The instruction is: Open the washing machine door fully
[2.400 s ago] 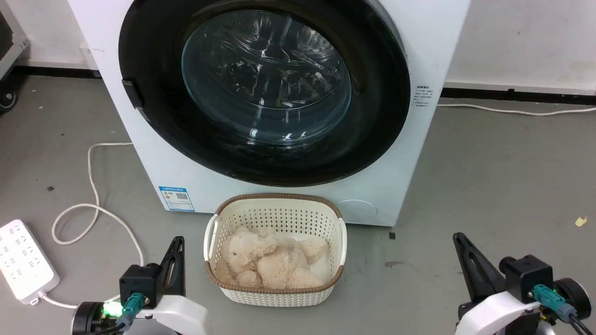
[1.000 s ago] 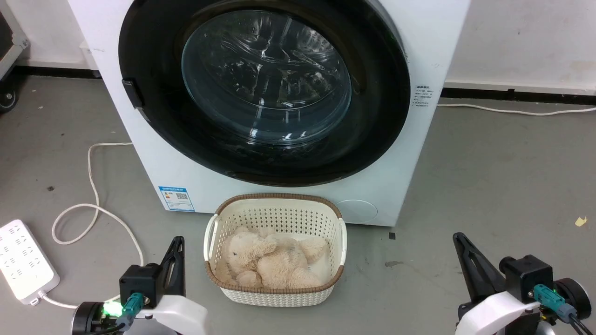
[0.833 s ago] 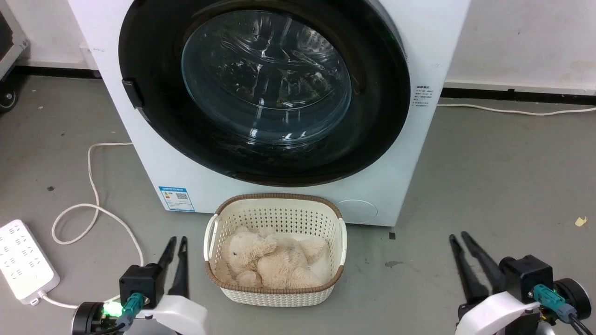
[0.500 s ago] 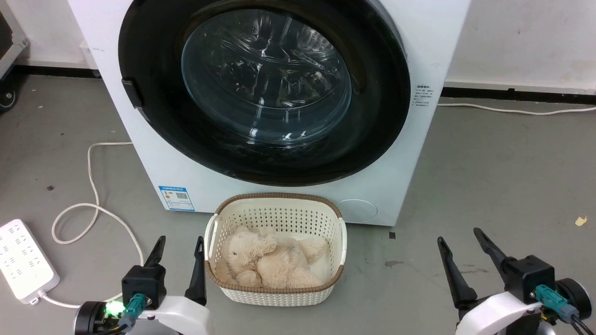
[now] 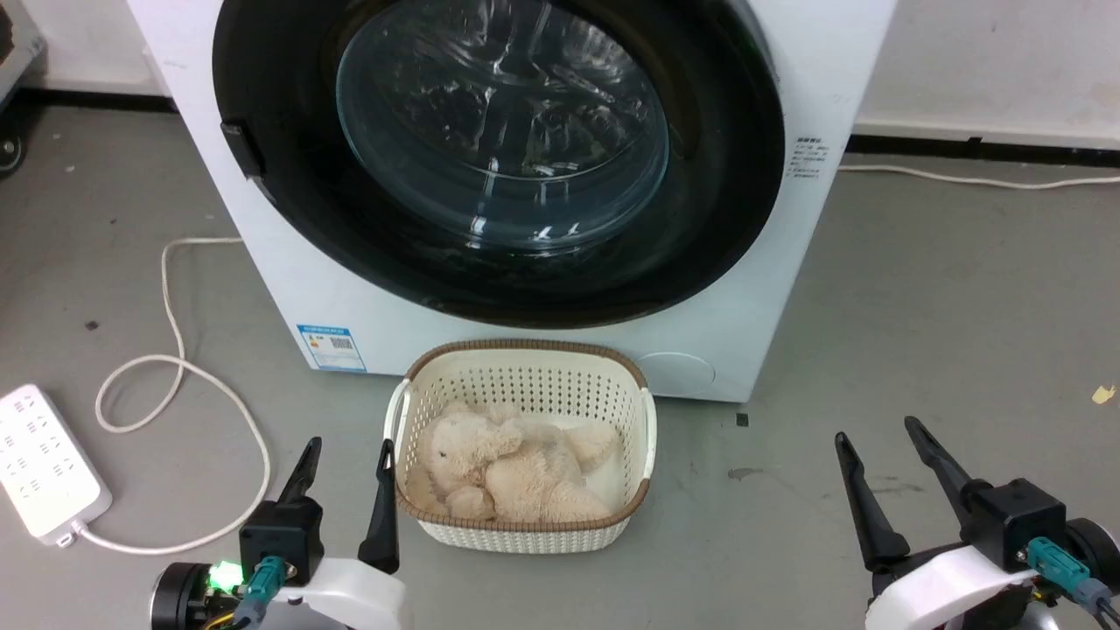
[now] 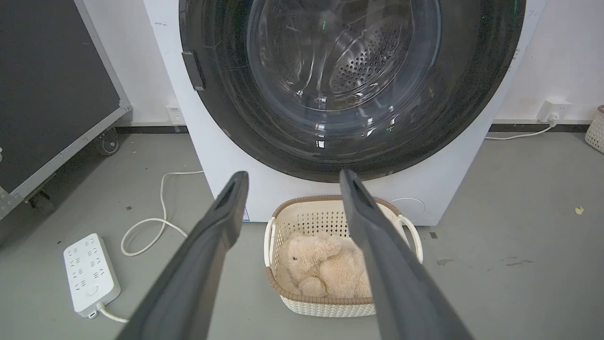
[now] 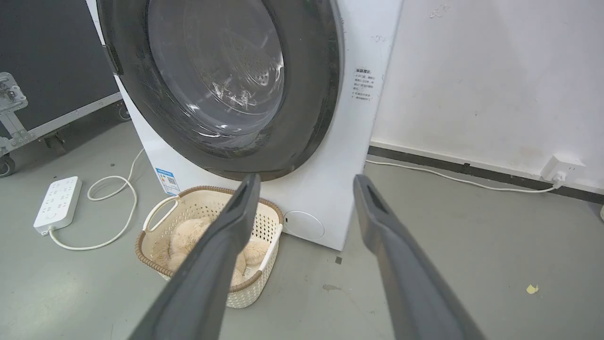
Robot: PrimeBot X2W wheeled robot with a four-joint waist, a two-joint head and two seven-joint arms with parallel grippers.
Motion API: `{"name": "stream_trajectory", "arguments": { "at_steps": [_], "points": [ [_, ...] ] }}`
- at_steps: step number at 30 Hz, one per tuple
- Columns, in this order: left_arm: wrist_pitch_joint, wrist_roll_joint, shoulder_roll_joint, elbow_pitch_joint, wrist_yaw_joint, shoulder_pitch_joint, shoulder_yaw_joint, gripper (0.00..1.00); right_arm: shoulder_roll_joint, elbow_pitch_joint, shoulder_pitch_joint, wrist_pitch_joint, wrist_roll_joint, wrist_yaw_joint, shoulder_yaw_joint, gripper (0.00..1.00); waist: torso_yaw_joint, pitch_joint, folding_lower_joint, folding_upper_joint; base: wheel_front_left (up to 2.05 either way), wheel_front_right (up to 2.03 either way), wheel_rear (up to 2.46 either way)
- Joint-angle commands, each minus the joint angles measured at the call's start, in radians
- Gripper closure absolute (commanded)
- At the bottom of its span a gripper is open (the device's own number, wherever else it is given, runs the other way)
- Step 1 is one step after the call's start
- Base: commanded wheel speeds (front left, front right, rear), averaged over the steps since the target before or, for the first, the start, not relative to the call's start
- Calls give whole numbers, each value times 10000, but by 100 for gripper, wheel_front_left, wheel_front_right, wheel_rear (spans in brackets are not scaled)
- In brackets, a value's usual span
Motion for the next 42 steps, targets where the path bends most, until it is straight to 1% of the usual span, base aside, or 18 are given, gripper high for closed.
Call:
{"name": "stream_trajectory", "arguments": {
  "at_steps": [1,8,9,10,11,19,28,36,42],
  "points": [
    [-108,-7,2,-73,65,-209,-80,0,-65,-93,-185,-83,99,-2,-27,0,47,102,0,-1,0,0,0],
    [-233,-33,3,-131,163,-353,-256,0,-251,-167,-513,-62,264,-3,-64,0,151,422,0,-1,0,0,0],
    [-275,-47,3,-150,201,-405,-316,0,-325,-201,-644,-29,353,-3,-61,65,186,520,0,-1,0,0,0],
    [-275,-47,3,-150,201,-405,-316,0,-325,-201,-644,-29,353,-3,-61,65,186,520,0,-1,0,0,0],
    [-296,-53,3,-158,220,-429,-346,0,-362,-221,-718,-18,405,-3,-66,100,202,566,0,-1,0,0,0],
    [-463,-94,3,-186,329,-635,-553,0,-678,-292,-1513,253,1112,-4,-160,100,341,910,0,-1,0,0,0],
    [-651,-92,35,-239,410,-869,-696,0,-871,250,-3020,1058,2285,-5,-706,100,585,1259,0,-1,0,0,0],
    [-818,-121,33,-309,510,-993,-886,0,-657,1034,-4504,1905,3511,-5,-1468,100,885,1596,0,-1,0,0,0],
    [-943,-123,40,-381,587,-1071,-986,0,-602,1781,-5672,2507,4058,-6,-2028,100,1104,1854,0,-1,0,0,0]
  ]
}}
